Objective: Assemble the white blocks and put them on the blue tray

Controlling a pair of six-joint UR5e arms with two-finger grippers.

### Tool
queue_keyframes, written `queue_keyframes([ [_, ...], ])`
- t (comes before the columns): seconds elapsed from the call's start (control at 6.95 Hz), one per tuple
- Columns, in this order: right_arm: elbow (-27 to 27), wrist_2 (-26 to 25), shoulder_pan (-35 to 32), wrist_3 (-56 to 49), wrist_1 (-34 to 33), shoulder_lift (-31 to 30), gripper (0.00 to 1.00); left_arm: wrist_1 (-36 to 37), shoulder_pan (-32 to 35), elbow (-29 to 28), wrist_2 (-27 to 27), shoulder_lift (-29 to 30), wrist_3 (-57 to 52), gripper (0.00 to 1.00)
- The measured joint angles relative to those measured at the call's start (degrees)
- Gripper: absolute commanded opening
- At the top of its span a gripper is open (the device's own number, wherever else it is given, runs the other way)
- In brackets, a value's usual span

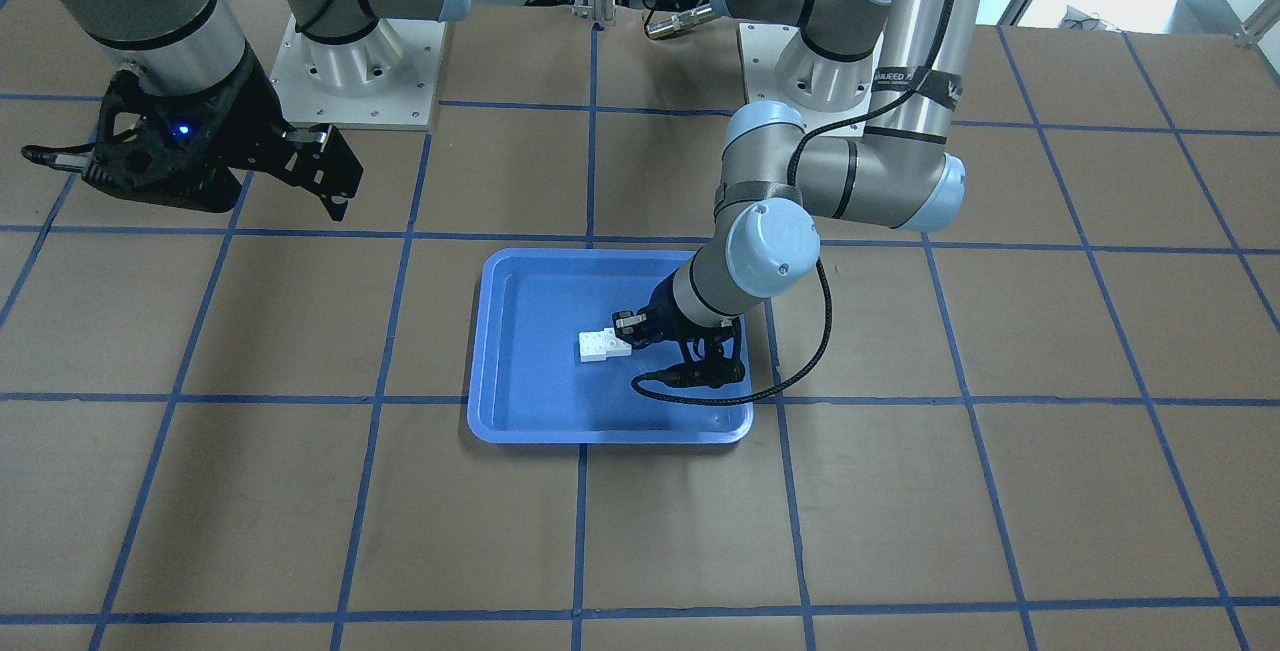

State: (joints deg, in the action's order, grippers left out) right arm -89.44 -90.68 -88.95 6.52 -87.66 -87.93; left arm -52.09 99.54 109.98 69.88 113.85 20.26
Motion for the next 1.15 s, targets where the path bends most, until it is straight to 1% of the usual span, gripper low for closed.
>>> queue_keyframes([
  [0.29, 0.26, 0.23, -0.21, -0.79, 2.52, -0.36, 1.0, -0.77, -0.22, -1.42, 0.45, -1.26, -0.42, 0.0],
  [0.43, 0.25, 0.29, -0.29, -1.04, 2.75, -0.41, 1.0, -2.87, -0.44, -3.33, 1.02, -2.01, -0.6, 0.0],
  [0.86, 0.22, 0.91, -0.34, -1.23, 2.83, -0.43, 1.0, -15.91, -2.48, -10.6, 7.77, -4.87, -3.43, 0.0],
  [1.15, 0.18, 1.09, -0.35, -1.24, 2.75, -0.41, 1.0, -24.76, -4.05, -13.35, 13.77, -8.73, -9.96, 0.0],
])
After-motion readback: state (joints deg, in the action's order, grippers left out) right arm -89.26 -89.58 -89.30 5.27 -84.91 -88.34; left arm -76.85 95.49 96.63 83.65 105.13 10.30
